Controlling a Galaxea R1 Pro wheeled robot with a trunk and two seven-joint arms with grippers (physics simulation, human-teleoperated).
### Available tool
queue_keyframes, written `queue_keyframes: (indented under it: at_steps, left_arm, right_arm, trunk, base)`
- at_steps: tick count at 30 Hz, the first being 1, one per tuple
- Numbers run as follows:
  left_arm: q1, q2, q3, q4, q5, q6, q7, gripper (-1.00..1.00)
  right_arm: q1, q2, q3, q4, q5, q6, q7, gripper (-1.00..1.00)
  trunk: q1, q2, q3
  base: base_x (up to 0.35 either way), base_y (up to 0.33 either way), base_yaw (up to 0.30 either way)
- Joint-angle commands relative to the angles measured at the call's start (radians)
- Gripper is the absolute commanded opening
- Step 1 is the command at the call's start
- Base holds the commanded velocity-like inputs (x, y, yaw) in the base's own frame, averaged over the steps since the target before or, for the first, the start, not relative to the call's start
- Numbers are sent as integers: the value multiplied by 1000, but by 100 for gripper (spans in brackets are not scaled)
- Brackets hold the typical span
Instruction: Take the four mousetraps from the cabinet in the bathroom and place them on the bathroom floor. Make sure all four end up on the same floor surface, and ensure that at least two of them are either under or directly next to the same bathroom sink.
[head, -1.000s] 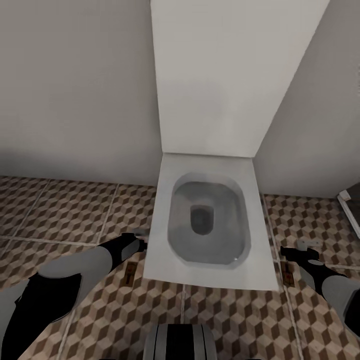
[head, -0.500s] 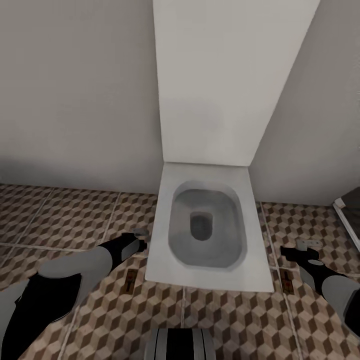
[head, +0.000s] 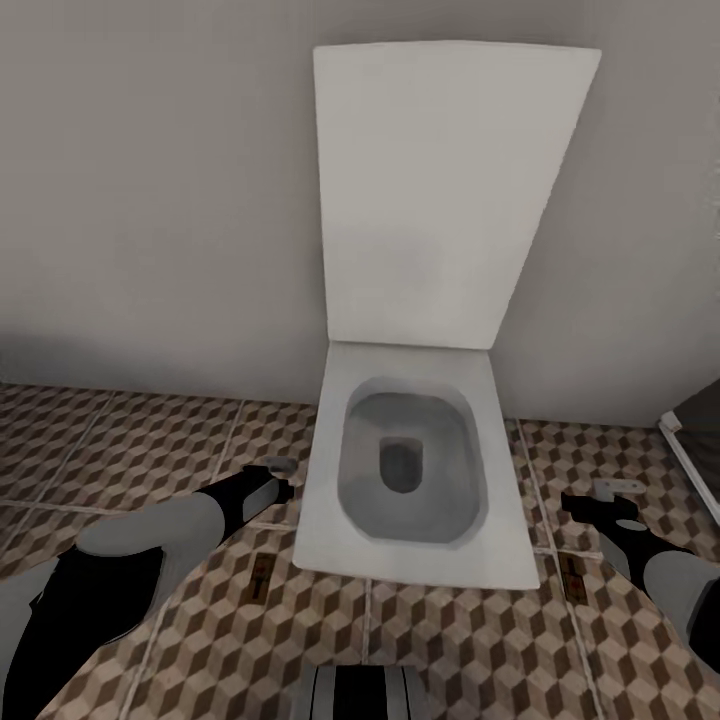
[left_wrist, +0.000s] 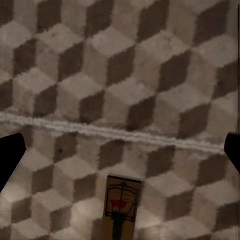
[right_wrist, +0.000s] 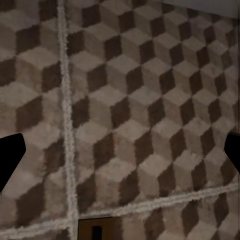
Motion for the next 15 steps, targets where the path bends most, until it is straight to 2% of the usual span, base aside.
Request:
queue_keyframes:
  at_steps: [1, 15]
  left_arm:
    - [-1, 0, -4, -2, 5, 2, 6, 100]
    - [-1, 0, -4, -1, 5, 2, 6, 100]
  right_arm:
    - [0, 0, 8, 1, -5, -2, -2, 100]
    - [0, 1, 9, 0, -5, -2, -2, 100]
  trunk:
    - [-1, 0, 3]
    - [-7, 3, 57]
  base:
    - [0, 0, 0]
    - [0, 0, 0]
